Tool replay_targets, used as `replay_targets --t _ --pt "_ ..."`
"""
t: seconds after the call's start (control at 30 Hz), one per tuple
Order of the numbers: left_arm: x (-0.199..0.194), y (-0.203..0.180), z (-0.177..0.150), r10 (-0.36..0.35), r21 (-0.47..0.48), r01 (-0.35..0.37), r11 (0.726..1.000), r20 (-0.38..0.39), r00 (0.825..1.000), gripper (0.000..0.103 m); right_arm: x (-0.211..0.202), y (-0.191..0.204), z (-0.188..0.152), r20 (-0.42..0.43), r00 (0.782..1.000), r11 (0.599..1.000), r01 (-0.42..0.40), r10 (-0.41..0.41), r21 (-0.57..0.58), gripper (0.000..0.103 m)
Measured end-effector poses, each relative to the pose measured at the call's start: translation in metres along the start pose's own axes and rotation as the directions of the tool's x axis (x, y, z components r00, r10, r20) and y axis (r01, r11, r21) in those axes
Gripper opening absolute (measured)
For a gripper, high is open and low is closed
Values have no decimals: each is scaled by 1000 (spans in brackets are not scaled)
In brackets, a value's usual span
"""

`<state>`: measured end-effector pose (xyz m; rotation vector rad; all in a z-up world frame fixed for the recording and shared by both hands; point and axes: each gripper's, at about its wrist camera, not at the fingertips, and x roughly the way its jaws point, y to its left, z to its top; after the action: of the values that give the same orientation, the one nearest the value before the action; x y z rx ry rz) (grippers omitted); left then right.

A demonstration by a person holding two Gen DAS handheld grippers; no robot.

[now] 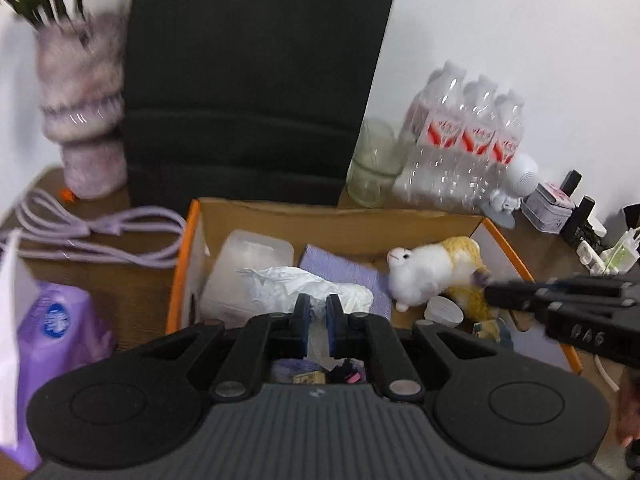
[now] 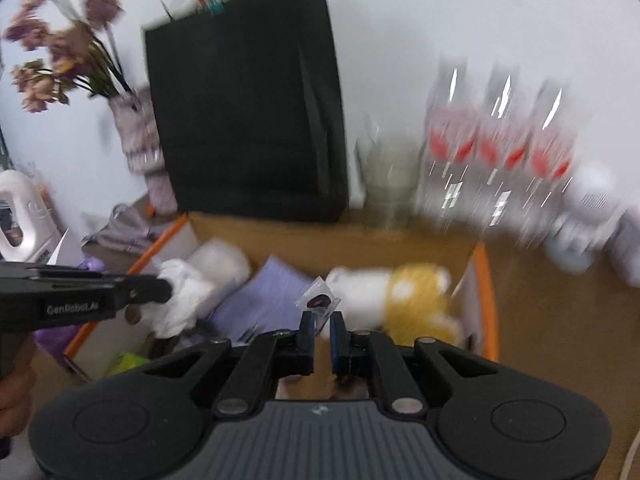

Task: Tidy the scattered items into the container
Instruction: 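Open both tools to drop the tissue and clear packet into the box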

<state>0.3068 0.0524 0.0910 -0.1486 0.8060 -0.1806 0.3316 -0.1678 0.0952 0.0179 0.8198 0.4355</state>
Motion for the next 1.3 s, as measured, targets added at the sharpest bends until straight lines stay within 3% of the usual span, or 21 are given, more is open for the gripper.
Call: replay_targets --t 0.1,0.2,0.3,0.43,0.47,0.5,0.57,0.67,0.8,0.83,0.9,1.07,1.3 --pt "24 -1 20 -15 -6 15 1000 -107 994 9 32 -11 14 -160 985 997 -48 58 66 6" --pt "51 -6 33 -78 -30 73 997 -226 971 9 64 -13 23 -302 950 992 -40 75 119 7" --pt "72 -18 37 -37 24 46 999 -293 956 10 87 -2 24 -410 912 998 18 10 65 8" --pt "91 -22 36 20 34 -9 999 -360 933 15 99 5 25 -475 879 997 70 -52 20 26" --pt "91 -20 37 19 29 -9 1000 -365 931 23 100 5 25 -481 875 997 77 -59 19 29" --pt "90 -18 37 16 17 -11 1000 -376 927 29 99 5 25 -482 874 996 82 -61 23 34" --pt "85 -16 39 14 -7 -18 1000 -393 919 62 96 7 26 -479 877 996 77 -49 39 41" --pt "61 -16 45 24 3 -25 1000 -365 931 75 82 15 30 -461 885 996 85 -59 36 49" --pt "20 -10 60 69 -5 -74 997 -310 948 100 44 21 39 -400 913 993 110 -83 46 82" --pt "11 -10 63 90 -3 -95 995 -294 951 103 35 20 41 -385 919 991 121 -91 54 92" --pt "-7 -11 65 133 -4 -139 990 -273 953 103 17 17 45 -358 928 988 139 -104 74 102" --pt "-40 -17 61 206 -12 -215 977 -234 950 103 -20 16 52 -295 941 973 205 -167 104 103" --pt "-69 -40 52 224 -10 -231 973 -203 953 103 -58 18 49 -246 952 969 218 -185 113 103"
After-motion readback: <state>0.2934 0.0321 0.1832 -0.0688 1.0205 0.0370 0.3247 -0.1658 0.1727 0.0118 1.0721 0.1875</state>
